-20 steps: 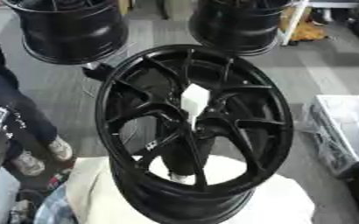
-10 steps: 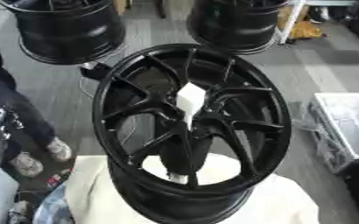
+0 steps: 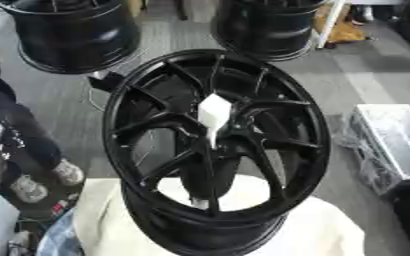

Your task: Pull the pin out of the wheel hub.

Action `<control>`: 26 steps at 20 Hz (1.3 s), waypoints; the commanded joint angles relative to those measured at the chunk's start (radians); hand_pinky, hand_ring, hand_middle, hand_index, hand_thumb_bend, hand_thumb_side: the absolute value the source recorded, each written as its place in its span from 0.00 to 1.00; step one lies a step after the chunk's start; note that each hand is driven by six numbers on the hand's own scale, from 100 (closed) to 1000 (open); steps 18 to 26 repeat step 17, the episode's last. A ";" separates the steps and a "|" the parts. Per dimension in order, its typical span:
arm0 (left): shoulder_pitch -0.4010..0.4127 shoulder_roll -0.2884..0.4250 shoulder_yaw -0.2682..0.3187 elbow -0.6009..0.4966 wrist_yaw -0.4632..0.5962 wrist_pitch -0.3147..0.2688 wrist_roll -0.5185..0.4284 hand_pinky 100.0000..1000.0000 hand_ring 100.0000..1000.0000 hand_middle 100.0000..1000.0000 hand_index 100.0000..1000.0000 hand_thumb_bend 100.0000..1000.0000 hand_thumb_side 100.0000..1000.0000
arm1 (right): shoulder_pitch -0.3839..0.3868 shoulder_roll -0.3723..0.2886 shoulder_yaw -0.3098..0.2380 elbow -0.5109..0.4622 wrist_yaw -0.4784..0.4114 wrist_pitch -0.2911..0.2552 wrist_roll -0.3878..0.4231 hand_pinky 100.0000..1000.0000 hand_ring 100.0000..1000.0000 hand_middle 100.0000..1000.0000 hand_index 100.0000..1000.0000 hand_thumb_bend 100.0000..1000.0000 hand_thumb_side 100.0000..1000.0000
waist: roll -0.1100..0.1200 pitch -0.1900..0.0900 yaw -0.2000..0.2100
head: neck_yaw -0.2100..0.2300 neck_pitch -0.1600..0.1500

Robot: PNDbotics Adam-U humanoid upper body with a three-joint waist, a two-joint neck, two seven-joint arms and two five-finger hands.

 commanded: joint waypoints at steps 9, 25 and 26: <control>-0.012 0.005 0.000 -0.018 0.006 -0.004 -0.002 0.70 0.58 0.54 0.63 0.00 0.82 | -0.003 -0.017 0.087 -0.099 -0.097 -0.010 0.118 0.67 0.73 0.81 0.80 0.00 0.46 | 0.008 -0.001 0.008 | -0.010 -0.002; -0.012 0.003 -0.002 -0.016 0.007 -0.003 -0.003 0.70 0.58 0.54 0.63 0.00 0.81 | -0.003 -0.013 0.103 -0.097 -0.100 0.000 0.141 0.67 0.72 0.80 0.80 0.00 0.46 | 0.010 -0.002 0.008 | -0.010 -0.002; -0.012 0.003 -0.002 -0.016 0.007 -0.003 -0.003 0.70 0.58 0.54 0.63 0.00 0.81 | -0.003 -0.013 0.103 -0.097 -0.100 0.000 0.141 0.67 0.72 0.80 0.80 0.00 0.46 | 0.010 -0.002 0.008 | -0.010 -0.002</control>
